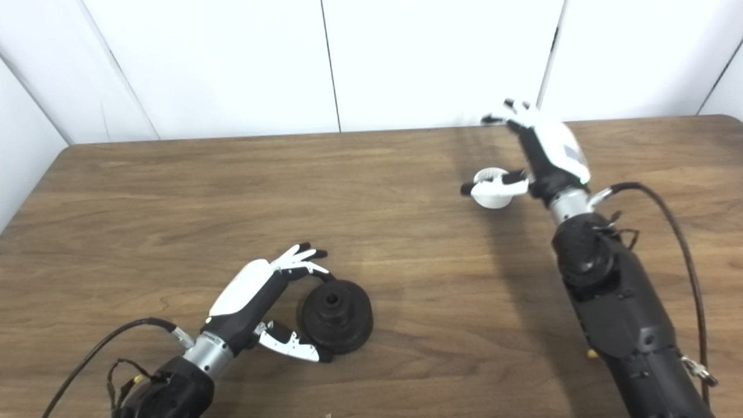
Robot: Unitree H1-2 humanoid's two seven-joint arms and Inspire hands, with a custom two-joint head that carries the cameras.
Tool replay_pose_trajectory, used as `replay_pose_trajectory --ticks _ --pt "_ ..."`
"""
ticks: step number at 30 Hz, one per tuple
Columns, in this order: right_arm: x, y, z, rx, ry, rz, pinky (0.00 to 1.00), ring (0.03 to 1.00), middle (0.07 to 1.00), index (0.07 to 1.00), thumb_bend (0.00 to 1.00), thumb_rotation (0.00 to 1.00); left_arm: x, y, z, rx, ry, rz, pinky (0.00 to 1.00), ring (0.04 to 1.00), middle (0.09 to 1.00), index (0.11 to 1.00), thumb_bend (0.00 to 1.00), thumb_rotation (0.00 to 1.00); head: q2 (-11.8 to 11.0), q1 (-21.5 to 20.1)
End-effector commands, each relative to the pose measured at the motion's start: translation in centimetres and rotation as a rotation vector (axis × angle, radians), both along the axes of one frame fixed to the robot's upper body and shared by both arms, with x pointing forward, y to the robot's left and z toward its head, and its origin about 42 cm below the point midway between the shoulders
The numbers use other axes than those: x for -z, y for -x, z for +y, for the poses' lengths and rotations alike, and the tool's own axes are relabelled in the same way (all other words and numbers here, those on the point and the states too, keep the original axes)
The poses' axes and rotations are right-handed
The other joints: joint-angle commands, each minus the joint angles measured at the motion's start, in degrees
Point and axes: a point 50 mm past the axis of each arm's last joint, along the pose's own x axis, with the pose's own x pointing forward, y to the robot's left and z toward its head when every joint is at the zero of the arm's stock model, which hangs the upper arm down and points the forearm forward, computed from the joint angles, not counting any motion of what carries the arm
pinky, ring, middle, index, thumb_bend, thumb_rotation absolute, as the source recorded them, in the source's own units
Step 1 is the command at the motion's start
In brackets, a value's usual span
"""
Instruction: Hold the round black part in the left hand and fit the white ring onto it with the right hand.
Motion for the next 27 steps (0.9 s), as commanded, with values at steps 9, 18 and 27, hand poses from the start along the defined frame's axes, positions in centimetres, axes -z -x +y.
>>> replay_pose_trajectory --ticks 9,18,27 --pt "-2.1 -3.2 -0.6 0.022 0.061 -0.029 1.00 1.000 0.969 0.768 0.98 0.33 -0.4 -0.5 0.2 0.000 -0.022 -0.040 0.91 0.985 0.917 0.637 0.86 0.20 -0.35 -0.15" --pt "-1.7 -4.3 -1.2 0.037 0.085 0.005 1.00 1.000 0.961 0.763 1.00 0.35 -0.5 -0.5 0.3 -0.006 -0.006 -0.030 0.93 0.993 0.920 0.638 0.86 0.19 -0.40 -0.44" --pt "-1.2 -4.5 -1.7 0.043 0.084 0.012 0.99 1.000 0.942 0.701 0.93 0.33 -0.6 -0.5 0.2 -0.006 -0.003 -0.031 0.92 0.992 0.921 0.638 0.86 0.18 -0.14 -0.25"
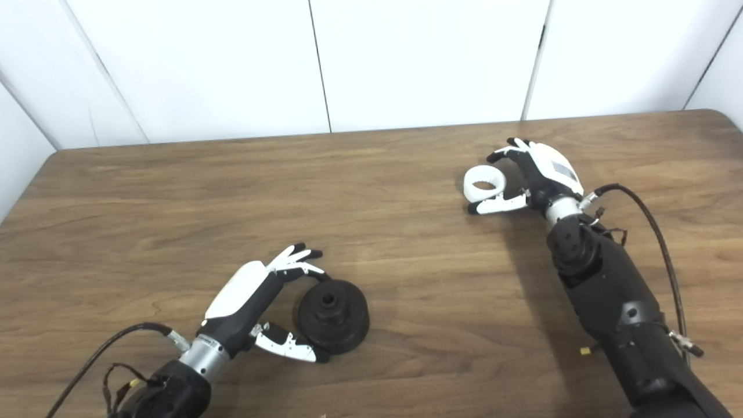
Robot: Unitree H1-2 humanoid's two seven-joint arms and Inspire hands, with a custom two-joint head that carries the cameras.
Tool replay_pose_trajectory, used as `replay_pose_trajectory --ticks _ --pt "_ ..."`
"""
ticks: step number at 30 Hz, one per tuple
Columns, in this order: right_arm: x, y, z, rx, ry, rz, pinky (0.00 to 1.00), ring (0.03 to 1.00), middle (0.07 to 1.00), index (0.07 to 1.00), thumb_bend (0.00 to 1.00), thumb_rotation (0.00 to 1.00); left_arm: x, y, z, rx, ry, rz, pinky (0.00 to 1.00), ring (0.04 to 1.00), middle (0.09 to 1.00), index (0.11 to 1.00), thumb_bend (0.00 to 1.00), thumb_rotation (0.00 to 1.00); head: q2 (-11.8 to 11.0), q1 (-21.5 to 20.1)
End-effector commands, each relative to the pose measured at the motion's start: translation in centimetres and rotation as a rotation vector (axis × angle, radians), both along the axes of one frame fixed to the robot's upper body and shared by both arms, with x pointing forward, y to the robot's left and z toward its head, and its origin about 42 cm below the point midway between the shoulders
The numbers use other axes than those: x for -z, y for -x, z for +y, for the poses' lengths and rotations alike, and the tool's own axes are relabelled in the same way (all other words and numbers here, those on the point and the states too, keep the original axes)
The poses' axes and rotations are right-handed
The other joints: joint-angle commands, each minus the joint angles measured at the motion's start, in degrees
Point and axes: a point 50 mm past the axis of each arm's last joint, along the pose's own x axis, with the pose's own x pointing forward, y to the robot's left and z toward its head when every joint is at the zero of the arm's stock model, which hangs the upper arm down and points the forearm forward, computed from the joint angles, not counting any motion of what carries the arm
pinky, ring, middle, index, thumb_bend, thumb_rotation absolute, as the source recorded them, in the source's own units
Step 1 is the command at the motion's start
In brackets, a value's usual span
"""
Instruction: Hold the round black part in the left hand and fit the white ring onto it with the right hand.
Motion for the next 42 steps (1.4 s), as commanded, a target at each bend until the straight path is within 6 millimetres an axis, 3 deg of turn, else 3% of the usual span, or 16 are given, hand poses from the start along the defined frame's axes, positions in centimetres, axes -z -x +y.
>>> replay_pose_trajectory --ticks 1,6,7,10,27,33,42 --pt "-3.3 -1.5 -0.1 -0.029 0.012 -0.111 0.98 1.000 0.936 0.672 0.91 0.31 -0.6 -0.5 0.2 -0.002 -0.012 -0.034 0.92 0.990 0.920 0.637 0.86 0.18 0.03 -0.06" --pt "-3.1 -1.4 -0.2 -0.035 -0.014 -0.125 0.97 0.999 0.920 0.598 0.87 0.26 -0.7 -0.6 0.2 -0.005 -0.013 -0.033 0.92 0.992 0.923 0.636 0.86 0.19 0.09 -0.17" --pt "-3.1 -1.4 -0.2 -0.035 -0.019 -0.130 0.97 0.996 0.915 0.535 0.67 0.19 -0.8 -0.6 0.2 -0.006 -0.013 -0.032 0.92 0.993 0.924 0.636 0.86 0.18 0.08 -0.15" --pt "-3.1 -1.3 -0.2 -0.034 -0.030 -0.151 0.97 0.988 0.905 0.495 0.54 0.15 -0.7 -0.6 0.2 -0.006 -0.003 -0.034 0.92 0.991 0.924 0.634 0.87 0.18 0.11 -0.08" --pt "-3.3 -1.1 -0.2 -0.045 -0.038 -0.201 0.91 0.967 0.876 0.486 0.52 0.14 -0.5 -0.5 -0.1 -0.009 -0.004 -0.032 0.92 0.992 0.927 0.638 0.86 0.18 0.33 0.28" --pt "-5.3 0.8 0.7 -0.112 -0.060 -0.211 0.92 0.971 0.883 0.487 0.52 0.14 -0.3 -0.5 -0.1 -0.015 -0.009 -0.029 0.91 0.992 0.926 0.639 0.87 0.19 0.51 0.36" --pt "-8.9 5.1 2.9 -0.253 -0.151 -0.247 0.93 0.968 0.873 0.486 0.53 0.15 -0.3 -0.6 -0.4 -0.017 -0.013 -0.029 0.92 0.991 0.922 0.639 0.87 0.19 0.66 0.38"
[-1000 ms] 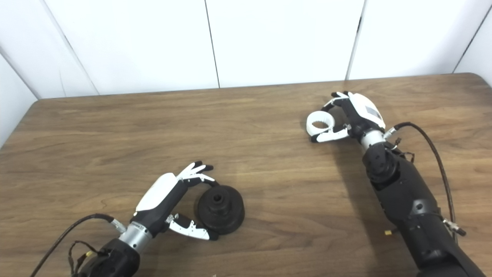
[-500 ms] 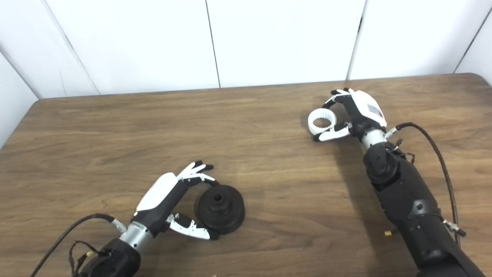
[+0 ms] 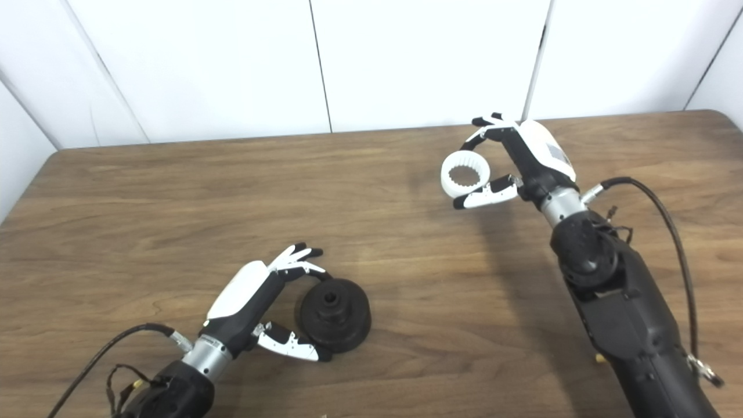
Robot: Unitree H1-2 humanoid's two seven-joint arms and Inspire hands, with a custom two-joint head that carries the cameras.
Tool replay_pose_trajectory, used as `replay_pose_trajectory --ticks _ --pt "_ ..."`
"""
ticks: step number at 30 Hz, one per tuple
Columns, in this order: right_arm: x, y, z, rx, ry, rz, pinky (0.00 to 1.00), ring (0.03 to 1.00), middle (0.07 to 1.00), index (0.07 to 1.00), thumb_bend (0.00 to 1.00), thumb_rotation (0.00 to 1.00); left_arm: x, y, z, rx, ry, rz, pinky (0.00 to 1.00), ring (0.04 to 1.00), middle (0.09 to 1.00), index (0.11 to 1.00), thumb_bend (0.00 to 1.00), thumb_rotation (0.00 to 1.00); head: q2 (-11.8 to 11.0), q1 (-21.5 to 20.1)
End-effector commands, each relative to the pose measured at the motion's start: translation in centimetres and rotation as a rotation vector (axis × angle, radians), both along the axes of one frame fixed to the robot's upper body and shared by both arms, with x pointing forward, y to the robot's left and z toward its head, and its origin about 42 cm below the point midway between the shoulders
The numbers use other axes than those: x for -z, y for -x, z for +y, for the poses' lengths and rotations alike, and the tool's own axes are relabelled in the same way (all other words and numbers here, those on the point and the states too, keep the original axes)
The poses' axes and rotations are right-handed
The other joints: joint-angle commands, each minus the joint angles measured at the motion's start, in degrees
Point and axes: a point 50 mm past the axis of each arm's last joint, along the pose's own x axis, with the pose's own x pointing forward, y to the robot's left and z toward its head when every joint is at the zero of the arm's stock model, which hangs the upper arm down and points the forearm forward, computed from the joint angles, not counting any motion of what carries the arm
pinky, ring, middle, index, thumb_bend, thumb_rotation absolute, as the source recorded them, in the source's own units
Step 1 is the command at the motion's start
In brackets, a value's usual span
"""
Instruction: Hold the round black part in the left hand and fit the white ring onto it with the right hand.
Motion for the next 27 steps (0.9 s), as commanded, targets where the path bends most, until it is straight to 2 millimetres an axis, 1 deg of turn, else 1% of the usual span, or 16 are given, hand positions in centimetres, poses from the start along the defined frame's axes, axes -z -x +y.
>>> replay_pose_trajectory --ticks 1,6,10,13,18,23,27 --pt "-3.4 0.7 0.5 -0.043 -0.016 -0.067 0.93 0.966 0.873 0.486 0.53 0.15 -0.4 -0.5 0.0 -0.007 -0.023 -0.031 0.92 0.992 0.923 0.639 0.87 0.19 0.09 -0.12" --pt "-5.1 3.6 3.1 -0.144 -0.044 -0.039 0.91 0.951 0.871 0.487 0.53 0.15 -0.4 -0.5 -0.2 -0.012 -0.013 -0.023 0.94 0.994 0.926 0.635 0.87 0.18 0.42 0.04" --pt "-5.6 5.5 5.5 -0.241 -0.088 -0.006 0.94 0.961 0.882 0.487 0.53 0.15 -0.5 -0.5 -0.4 -0.012 -0.013 -0.028 0.93 0.989 0.923 0.634 0.87 0.19 0.72 0.21" --pt "-5.7 6.8 6.9 -0.292 -0.102 0.018 0.93 0.968 0.879 0.487 0.53 0.15 -0.5 -0.4 -0.5 -0.016 -0.013 -0.025 0.93 0.990 0.924 0.634 0.87 0.19 0.88 0.30" --pt "-5.0 8.3 8.5 -0.351 -0.071 0.053 0.89 0.965 0.871 0.487 0.53 0.15 -0.5 -0.5 -0.6 -0.017 -0.012 -0.028 0.93 0.991 0.923 0.634 0.87 0.19 1.28 0.25" --pt "-3.8 9.1 9.8 -0.389 -0.074 0.090 0.88 0.968 0.872 0.487 0.53 0.15 -0.5 -0.5 -0.7 -0.013 -0.012 -0.037 0.92 0.988 0.920 0.634 0.87 0.19 1.42 0.35" --pt "-2.9 9.3 10.7 -0.415 -0.069 0.113 0.88 0.975 0.875 0.487 0.53 0.15 -0.5 -0.5 -0.8 -0.013 -0.005 -0.033 0.92 0.988 0.922 0.632 0.87 0.19 1.63 0.49"
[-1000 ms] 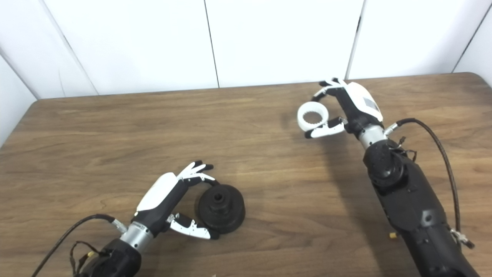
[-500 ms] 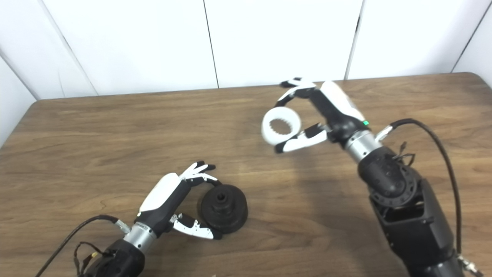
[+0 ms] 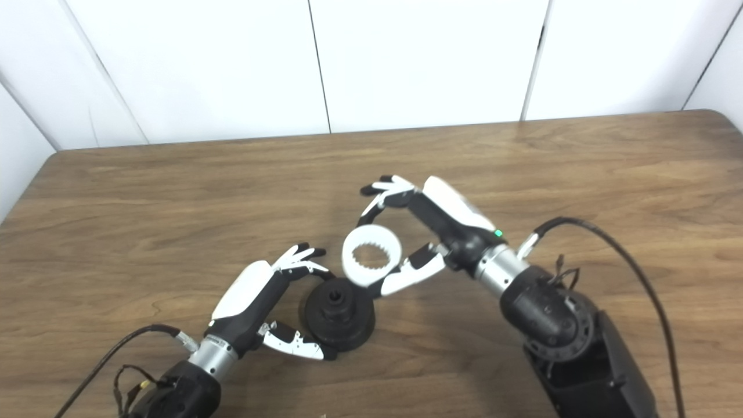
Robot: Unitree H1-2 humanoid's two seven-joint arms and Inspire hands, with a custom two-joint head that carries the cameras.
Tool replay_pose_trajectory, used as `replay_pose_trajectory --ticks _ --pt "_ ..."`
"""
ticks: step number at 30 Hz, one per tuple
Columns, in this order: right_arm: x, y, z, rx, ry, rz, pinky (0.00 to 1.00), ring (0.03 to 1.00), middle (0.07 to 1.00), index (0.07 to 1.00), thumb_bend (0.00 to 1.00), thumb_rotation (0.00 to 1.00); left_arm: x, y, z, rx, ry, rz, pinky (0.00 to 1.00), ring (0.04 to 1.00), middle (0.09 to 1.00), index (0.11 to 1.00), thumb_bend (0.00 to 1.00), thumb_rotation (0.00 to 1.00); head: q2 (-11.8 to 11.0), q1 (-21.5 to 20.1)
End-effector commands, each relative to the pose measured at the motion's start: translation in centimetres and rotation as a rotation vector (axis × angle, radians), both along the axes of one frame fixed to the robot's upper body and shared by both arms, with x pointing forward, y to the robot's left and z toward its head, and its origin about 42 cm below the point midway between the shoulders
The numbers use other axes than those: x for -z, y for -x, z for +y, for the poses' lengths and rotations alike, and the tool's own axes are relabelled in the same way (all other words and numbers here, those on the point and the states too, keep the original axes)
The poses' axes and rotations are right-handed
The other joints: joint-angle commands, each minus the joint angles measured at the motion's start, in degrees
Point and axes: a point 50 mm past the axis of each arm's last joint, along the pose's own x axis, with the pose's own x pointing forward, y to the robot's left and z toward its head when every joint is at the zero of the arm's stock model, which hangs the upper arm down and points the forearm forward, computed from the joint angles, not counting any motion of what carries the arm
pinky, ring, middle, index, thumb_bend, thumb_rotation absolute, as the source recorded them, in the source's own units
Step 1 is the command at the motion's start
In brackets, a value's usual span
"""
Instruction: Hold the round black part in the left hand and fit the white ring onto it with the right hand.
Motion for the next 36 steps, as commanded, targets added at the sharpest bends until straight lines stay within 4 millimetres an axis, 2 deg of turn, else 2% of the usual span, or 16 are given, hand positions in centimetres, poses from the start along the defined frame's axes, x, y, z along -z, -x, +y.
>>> replay_pose_trajectory --ticks 1,15,36 --pt "-1.4 -0.3 0.8 -0.031 -0.005 -0.072 0.88 0.976 0.876 0.487 0.53 0.15 -0.6 -0.5 -0.1 0.002 -0.006 -0.037 0.92 0.988 0.923 0.632 0.87 0.19 0.05 -0.03" --pt "0.5 0.2 3.3 -0.109 0.040 -0.042 0.89 0.982 0.873 0.487 0.52 0.16 -0.7 -0.5 -0.2 -0.002 0.006 -0.031 0.92 0.991 0.923 0.630 0.87 0.20 0.52 -0.01" --pt "1.6 -0.3 3.5 -0.114 0.070 -0.035 0.93 0.993 0.881 0.487 0.52 0.16 -0.6 -0.4 -0.5 -0.002 0.023 -0.036 0.93 0.990 0.924 0.625 0.87 0.18 0.40 0.19"
